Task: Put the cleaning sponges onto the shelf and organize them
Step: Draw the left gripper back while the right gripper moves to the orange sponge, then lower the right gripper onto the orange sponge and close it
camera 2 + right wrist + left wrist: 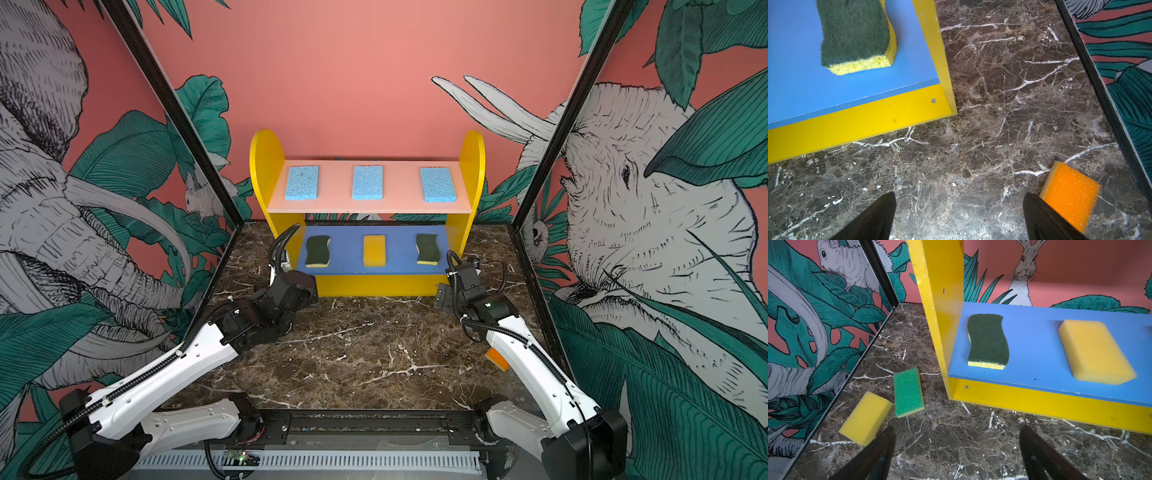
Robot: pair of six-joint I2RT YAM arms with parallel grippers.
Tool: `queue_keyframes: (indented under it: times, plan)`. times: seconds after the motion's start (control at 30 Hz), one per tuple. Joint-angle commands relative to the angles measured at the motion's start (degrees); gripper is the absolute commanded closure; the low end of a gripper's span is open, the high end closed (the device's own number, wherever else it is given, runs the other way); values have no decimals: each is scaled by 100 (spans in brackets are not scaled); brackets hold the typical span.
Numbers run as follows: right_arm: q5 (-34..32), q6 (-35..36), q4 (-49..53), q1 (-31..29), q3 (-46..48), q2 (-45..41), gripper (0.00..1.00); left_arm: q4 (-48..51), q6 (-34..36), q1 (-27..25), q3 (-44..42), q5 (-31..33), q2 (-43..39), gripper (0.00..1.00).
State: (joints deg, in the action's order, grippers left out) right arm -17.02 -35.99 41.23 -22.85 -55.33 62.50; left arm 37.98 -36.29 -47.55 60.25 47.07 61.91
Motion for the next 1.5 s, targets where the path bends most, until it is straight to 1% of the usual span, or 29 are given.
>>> queue_keyframes:
  times: [0.0, 0.2, 0.27, 0.33, 0.47, 0.67, 0.8, 0.9, 1.03, 1.27, 1.4, 1.47]
  plan:
    - [-528, -411, 370, 19, 77, -3, 2, 207, -13, 88, 31, 72, 1, 6]
    - [-1525, -1461, 1620, 19, -16, 263, 1, 163, -44, 293, 135, -213, 110, 6]
    - [-1727, -1733, 1894, 19, 38, 229, 1, 119, -44, 316, 177, -255, 160, 6]
    - [-1816, -1850, 2095, 25, 115, 176, 1, 108, -62, 324, 228, -346, 223, 6]
    - [-1509, -1766, 2215, 131, 325, 15, 1, 159, -170, 324, 338, -530, 323, 6]
    - [-870, -2026, 1880, 354, 1008, -600, 1, 183, -271, 324, 338, -558, 357, 6]
    - [-725, -2131, 1983, 521, 1282, -752, 1, 194, -330, 325, 312, -575, 349, 6]
    - [-552, -2066, 1958, 690, 1438, -824, 1, 204, -400, 323, 294, -645, 378, 6]
    - [31, -1705, 1618, 1171, 1761, -968, 1, -55, -454, 325, 165, -952, 326, 7]
    - [232, -1234, 1399, 1892, 2028, -1262, 1, -60, -536, 324, 119, -984, 310, 7]
    - [759, -934, 1059, 2520, 2271, -1225, 1, -37, -511, 323, 205, -1013, 373, 7]
    - [852, -853, 945, 2745, 2355, -1190, 1, -37, -502, 323, 258, -1041, 413, 7]
